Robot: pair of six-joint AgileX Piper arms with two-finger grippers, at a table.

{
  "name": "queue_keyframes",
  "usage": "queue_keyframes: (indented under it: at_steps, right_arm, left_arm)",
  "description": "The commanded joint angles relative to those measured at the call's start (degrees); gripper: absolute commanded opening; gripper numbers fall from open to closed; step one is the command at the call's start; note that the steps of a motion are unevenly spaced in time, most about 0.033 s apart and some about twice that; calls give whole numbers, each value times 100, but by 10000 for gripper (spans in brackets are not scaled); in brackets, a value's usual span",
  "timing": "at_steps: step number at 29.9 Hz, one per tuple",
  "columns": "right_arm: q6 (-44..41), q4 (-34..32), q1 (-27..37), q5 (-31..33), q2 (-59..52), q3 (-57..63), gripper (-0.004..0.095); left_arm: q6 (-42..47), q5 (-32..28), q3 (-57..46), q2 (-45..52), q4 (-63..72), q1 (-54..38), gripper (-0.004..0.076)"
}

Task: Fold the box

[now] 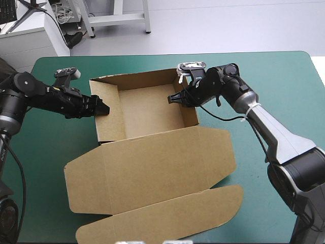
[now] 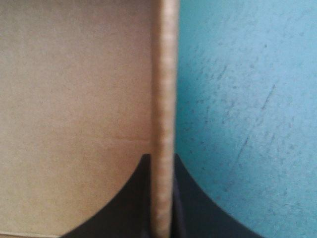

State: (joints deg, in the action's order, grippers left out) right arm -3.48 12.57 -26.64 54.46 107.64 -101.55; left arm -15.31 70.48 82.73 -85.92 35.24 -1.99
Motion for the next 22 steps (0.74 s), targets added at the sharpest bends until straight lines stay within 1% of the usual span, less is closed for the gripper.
queue_keyframes:
  at_steps: [1,5,7,9,11,12,16,18,22]
  right_arm:
    - [-171,168,-3,-175,-338,-200,-18]
    - [-236,273,-3,-88,-338,-200,-18]
    - [-236,431,-3,-88,-338,-200,-18]
    - [-259,518,-3,-88,-338,-200,-18]
    - [-303,447,-36,-30,-338,-200,-18]
    - [-327,383,-52,1,-338,-200,-18]
    - [-327,360,-56,103,-338,-200,-17]
    - [-327,360,-56,103,-338,-200,-17]
    - [-327,360,-56,112,-338,-200,-18]
  left_arm:
    - [235,-105,139,200,160,28,499]
    - [497,-216,139,200,-104,245,480]
    - [689,-363,139,200,-495,484,433]
    - [837,-540,139,200,-929,717,356]
    - [998,-716,139,200,-1254,953,264]
    - [1101,-833,139,200,-1406,1057,194]
    - [1190,-1088,139,200,-1573,1333,-10]
    - [1298,-1111,139,200,-1680,1413,-10]
    - [1987,-1111,139,200,-2544,1638,-10]
